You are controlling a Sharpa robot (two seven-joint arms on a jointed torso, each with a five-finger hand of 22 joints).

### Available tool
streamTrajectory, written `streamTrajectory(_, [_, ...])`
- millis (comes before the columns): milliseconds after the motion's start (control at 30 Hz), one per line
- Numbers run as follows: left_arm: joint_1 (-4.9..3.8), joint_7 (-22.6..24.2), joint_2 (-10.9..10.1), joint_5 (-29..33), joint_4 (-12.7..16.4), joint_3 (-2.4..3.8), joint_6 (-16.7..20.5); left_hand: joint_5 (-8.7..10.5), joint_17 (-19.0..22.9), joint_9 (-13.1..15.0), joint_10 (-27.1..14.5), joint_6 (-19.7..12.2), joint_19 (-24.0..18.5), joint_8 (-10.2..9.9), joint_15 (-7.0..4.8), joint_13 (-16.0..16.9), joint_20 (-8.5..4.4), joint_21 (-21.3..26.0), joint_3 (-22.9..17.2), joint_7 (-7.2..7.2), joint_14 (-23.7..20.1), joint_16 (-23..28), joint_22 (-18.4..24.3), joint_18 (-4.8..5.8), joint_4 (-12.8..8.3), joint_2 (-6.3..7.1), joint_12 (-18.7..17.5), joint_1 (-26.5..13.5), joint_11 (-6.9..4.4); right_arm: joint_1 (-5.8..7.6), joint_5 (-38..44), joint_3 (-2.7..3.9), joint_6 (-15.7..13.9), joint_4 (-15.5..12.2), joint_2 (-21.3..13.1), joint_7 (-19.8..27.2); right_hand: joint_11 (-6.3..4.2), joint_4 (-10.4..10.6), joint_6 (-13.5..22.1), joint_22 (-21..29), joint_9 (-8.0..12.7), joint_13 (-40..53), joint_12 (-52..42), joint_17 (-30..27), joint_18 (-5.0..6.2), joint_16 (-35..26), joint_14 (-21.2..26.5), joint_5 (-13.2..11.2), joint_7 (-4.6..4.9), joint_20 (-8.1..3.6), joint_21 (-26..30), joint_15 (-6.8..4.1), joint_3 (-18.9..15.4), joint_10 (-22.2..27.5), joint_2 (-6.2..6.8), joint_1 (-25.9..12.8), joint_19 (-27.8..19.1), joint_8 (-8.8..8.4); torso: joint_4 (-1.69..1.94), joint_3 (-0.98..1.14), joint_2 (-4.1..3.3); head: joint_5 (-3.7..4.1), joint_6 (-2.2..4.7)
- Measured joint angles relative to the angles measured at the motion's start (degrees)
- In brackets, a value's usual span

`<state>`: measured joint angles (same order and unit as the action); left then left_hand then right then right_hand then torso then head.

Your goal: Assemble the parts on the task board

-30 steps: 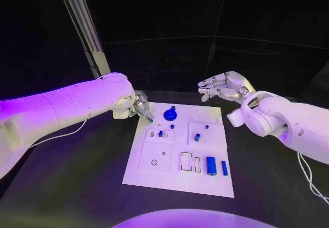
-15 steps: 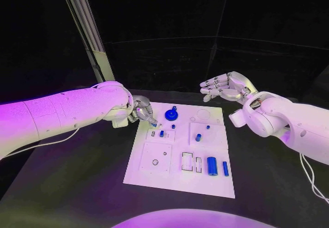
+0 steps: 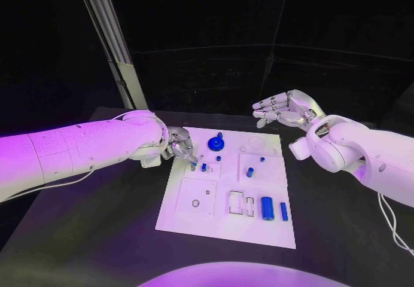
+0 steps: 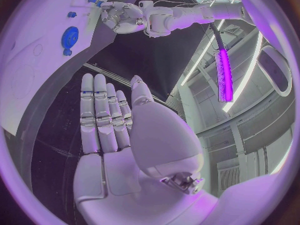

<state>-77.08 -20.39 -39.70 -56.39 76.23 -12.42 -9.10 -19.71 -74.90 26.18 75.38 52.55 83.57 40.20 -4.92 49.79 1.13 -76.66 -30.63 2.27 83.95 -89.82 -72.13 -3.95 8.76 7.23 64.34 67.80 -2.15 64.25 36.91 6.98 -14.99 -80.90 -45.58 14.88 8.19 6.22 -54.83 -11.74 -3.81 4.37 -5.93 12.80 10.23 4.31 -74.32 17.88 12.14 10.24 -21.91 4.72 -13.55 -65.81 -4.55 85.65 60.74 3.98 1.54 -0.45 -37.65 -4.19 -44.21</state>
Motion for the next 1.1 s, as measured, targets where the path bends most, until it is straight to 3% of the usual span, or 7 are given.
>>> streamTrajectory(1100, [0.31, -3.9, 0.1, -0.8, 0.5, -0.03, -2.7, -2.26, 0.0, -0.2, 0.4, 0.7, 0.2, -0.2, 0.00, -0.2, -0.20, 0.0, -0.7, -0.09, 0.0, 0.0, -0.3, 0.00, -0.7, 0.60, 0.0, -0.7, 0.02, -0.02, 0.0, -0.02, 0.0, 0.0, 0.0, 0.1, 0.00, 0.0, 0.0, 0.0, 0.0, 0.0, 0.0, 0.0, 0.00, 0.0, 0.0, 0.4, 0.00, 0.00, 0.0, 0.00, 0.0, 0.0, 0.00, 0.0, 0.0, 0.00, -0.01, 0.02, -0.05, -0.12, -0.58])
